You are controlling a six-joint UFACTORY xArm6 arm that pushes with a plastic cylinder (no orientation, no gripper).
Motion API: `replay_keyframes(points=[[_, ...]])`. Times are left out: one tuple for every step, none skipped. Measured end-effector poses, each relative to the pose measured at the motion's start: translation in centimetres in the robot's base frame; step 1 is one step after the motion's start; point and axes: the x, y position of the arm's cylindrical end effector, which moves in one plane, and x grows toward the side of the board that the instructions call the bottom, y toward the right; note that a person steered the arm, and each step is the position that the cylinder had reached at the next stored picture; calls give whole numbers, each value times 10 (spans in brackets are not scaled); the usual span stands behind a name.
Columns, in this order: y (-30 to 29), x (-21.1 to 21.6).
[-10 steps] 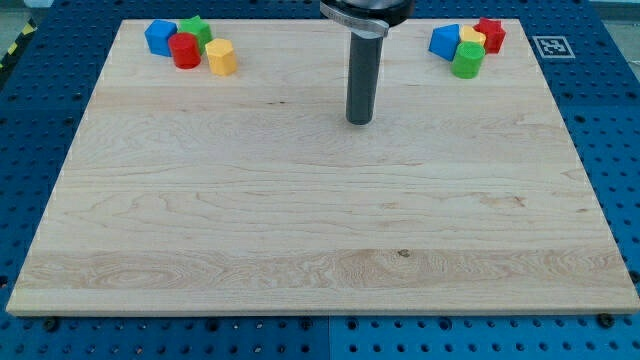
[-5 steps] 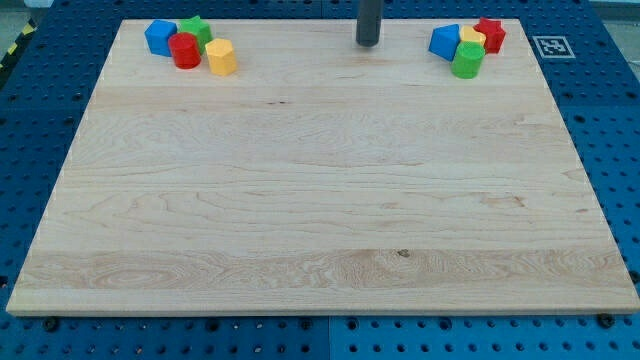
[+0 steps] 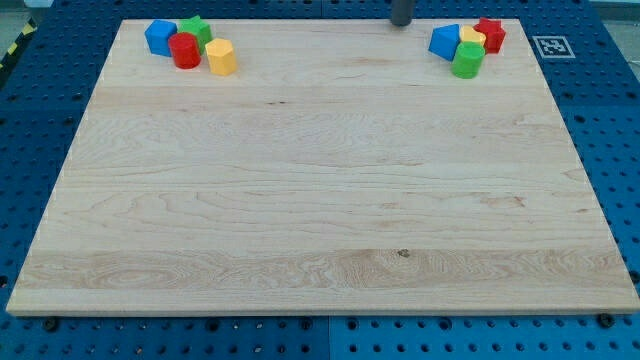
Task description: Push the red star to the bottom right side of the board
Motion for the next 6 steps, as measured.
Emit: replay_keyframes(points=[[36, -1], [68, -1], [68, 0], [93, 14], [120, 34], [125, 46]])
